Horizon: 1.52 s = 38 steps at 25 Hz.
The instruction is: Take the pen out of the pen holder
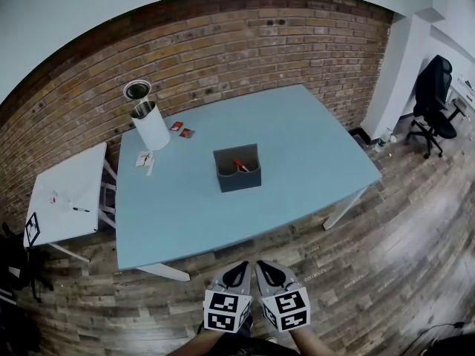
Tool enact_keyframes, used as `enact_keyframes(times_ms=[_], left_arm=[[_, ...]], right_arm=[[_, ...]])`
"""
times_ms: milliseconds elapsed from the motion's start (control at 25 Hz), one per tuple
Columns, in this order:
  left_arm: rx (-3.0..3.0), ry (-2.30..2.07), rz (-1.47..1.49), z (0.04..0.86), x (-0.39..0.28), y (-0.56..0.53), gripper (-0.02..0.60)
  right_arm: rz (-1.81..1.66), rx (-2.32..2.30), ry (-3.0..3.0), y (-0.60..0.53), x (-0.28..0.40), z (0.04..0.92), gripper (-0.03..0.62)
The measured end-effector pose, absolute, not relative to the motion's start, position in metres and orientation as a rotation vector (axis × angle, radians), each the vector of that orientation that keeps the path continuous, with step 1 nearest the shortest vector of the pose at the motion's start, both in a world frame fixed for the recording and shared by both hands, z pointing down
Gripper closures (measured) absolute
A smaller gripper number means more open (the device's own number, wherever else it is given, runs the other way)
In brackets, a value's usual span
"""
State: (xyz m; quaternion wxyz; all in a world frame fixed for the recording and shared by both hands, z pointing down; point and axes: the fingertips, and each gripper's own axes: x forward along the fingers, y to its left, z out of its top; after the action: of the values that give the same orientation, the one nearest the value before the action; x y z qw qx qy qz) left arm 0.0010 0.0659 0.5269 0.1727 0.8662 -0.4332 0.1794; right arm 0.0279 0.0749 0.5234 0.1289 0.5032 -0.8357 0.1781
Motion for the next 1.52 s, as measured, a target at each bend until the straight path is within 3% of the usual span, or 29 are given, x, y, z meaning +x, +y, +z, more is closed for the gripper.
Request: enact_keyframes(times_ms=[1520], left_arm=[[2.496,-1.099,0.517,0.519,-0.032,-0.06,0.584]], right_arm=[[0.524,1.543,-2.36,-0.059,-0.001,0.516,0.591]])
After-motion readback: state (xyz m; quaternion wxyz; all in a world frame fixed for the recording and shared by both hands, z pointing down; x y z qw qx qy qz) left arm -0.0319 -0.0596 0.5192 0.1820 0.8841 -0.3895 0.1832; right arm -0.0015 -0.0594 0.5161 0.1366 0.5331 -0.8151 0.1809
